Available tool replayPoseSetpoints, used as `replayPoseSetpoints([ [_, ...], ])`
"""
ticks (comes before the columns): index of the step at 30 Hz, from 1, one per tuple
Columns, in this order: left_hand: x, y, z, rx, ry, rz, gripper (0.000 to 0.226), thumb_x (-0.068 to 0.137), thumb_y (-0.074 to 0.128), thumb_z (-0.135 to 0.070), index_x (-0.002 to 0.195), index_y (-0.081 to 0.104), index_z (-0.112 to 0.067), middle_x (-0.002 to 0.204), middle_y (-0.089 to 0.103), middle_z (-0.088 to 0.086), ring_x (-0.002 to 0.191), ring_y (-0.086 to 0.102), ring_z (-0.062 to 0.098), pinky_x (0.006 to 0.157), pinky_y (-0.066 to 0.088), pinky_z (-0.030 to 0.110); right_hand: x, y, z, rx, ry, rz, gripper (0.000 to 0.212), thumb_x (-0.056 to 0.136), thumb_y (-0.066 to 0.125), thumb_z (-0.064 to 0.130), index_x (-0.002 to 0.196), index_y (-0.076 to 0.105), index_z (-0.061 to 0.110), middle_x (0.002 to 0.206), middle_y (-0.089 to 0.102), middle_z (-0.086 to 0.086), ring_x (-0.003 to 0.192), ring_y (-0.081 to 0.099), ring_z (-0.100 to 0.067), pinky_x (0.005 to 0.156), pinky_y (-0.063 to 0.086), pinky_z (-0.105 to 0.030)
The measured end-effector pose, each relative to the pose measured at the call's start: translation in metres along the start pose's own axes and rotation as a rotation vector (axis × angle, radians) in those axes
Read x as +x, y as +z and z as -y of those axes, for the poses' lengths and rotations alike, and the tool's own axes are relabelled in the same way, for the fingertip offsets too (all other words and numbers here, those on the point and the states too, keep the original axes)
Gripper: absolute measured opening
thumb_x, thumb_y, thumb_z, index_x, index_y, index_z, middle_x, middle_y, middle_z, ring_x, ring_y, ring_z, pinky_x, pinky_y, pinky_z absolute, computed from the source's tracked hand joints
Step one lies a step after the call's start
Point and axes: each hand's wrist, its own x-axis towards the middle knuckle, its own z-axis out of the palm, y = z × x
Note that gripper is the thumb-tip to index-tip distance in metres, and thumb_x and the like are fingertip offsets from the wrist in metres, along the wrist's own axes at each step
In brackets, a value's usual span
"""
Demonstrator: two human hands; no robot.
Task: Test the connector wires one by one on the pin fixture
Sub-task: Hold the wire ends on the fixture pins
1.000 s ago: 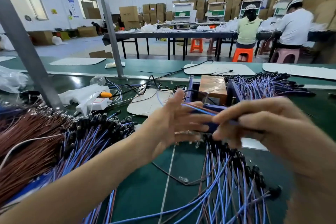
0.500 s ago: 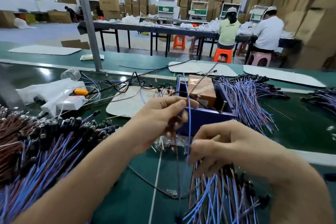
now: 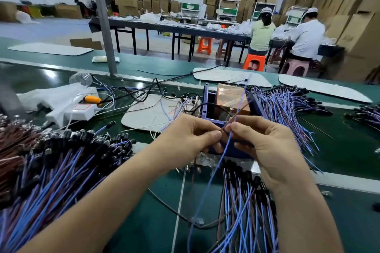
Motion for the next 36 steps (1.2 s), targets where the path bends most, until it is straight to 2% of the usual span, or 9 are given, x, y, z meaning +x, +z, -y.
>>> replayPoseSetpoints([
  [3, 0.003, -0.005, 0.006, 0.062, -0.059, -0.023, 0.020, 0.094, 0.054, -0.001, 0.094, 0.070, -0.013, 0.066, 0.069, -0.002, 0.048, 0.052, 0.001, 0.041, 0.038, 0.010, 0.004, -0.012, 0.001, 0.012, 0.059, -0.115, 0.019, 0.084, 0.059, -0.008, 0.081, 0.064, 0.010, 0.055, 0.066, -0.001, 0.044, 0.056, -0.009, 0.035, 0.035, -0.016],
  [5, 0.005, -0.008, 0.014, 0.212, -0.102, -0.050, 0.032, 0.092, 0.050, 0.006, 0.105, 0.066, -0.020, 0.075, 0.071, 0.006, 0.048, 0.055, 0.005, 0.041, 0.045, 0.019, 0.006, -0.026, -0.003, -0.131, 0.091, -0.172, 0.022, 0.087, 0.053, -0.007, 0.084, 0.066, 0.009, 0.044, 0.055, 0.002, 0.036, 0.048, -0.008, 0.033, 0.030, -0.017],
  [9, 0.010, -0.012, 0.027, 0.408, -0.150, -0.041, 0.057, 0.085, 0.034, 0.015, 0.112, 0.059, -0.029, 0.087, 0.064, 0.013, 0.045, 0.060, 0.011, 0.040, 0.047, 0.020, 0.008, -0.050, -0.012, -0.355, 0.103, -0.219, 0.022, 0.093, 0.060, 0.016, 0.077, 0.072, 0.007, 0.032, 0.030, 0.010, 0.030, 0.023, -0.007, 0.045, 0.025, -0.024],
  [12, 0.012, -0.012, 0.035, 0.469, -0.179, -0.014, 0.053, 0.084, 0.032, 0.015, 0.113, 0.057, -0.022, 0.088, 0.061, 0.010, 0.052, 0.065, 0.018, 0.039, 0.046, 0.019, 0.007, -0.060, -0.014, -0.433, 0.107, -0.258, 0.026, 0.093, 0.061, 0.022, 0.071, 0.073, 0.014, 0.027, 0.035, 0.014, 0.038, 0.036, -0.004, 0.053, 0.025, -0.026],
  [15, 0.014, -0.012, 0.040, 0.468, -0.202, -0.004, 0.049, 0.085, 0.032, 0.014, 0.110, 0.055, -0.021, 0.092, 0.059, 0.010, 0.051, 0.065, 0.016, 0.040, 0.047, 0.020, 0.007, -0.066, -0.015, -0.465, 0.115, -0.264, 0.019, 0.090, 0.062, 0.015, 0.076, 0.074, 0.017, 0.026, 0.036, 0.014, 0.047, 0.034, -0.006, 0.052, 0.027, -0.026],
  [18, 0.014, -0.012, 0.041, 0.493, -0.221, 0.040, 0.050, 0.083, 0.031, 0.015, 0.114, 0.054, -0.018, 0.093, 0.060, 0.012, 0.048, 0.064, 0.012, 0.040, 0.047, 0.020, 0.007, -0.068, -0.013, -0.515, 0.145, -0.242, 0.016, 0.089, 0.061, 0.013, 0.083, 0.076, 0.014, 0.027, 0.031, 0.010, 0.039, 0.031, -0.011, 0.049, 0.024, -0.027],
  [26, 0.012, -0.010, 0.041, 0.525, -0.273, 0.100, 0.045, 0.085, 0.032, 0.012, 0.115, 0.050, -0.016, 0.096, 0.060, 0.013, 0.049, 0.065, 0.009, 0.043, 0.051, 0.022, 0.003, -0.076, -0.009, -0.613, 0.198, -0.236, 0.018, 0.086, 0.061, 0.008, 0.078, 0.077, 0.011, 0.023, 0.032, 0.011, 0.051, 0.030, -0.014, 0.048, 0.024, -0.028],
  [30, 0.011, -0.010, 0.041, 0.536, -0.296, 0.127, 0.041, 0.088, 0.034, 0.011, 0.112, 0.050, -0.018, 0.097, 0.058, 0.011, 0.051, 0.065, 0.011, 0.045, 0.052, 0.023, 0.001, -0.081, -0.007, -0.623, 0.226, -0.226, 0.022, 0.082, 0.063, 0.007, 0.065, 0.076, 0.013, 0.038, 0.022, 0.003, 0.050, 0.020, -0.019, 0.047, 0.019, -0.024],
  [36, 0.011, -0.010, 0.043, 0.569, -0.325, 0.181, 0.037, 0.089, 0.035, 0.009, 0.109, 0.050, -0.017, 0.095, 0.064, 0.017, 0.062, 0.070, 0.021, 0.042, 0.049, 0.021, -0.002, -0.086, -0.005, -0.670, 0.265, -0.189, 0.018, 0.079, 0.064, 0.005, 0.065, 0.075, 0.005, 0.048, 0.018, -0.001, 0.046, 0.016, -0.017, 0.044, 0.017, -0.021],
])
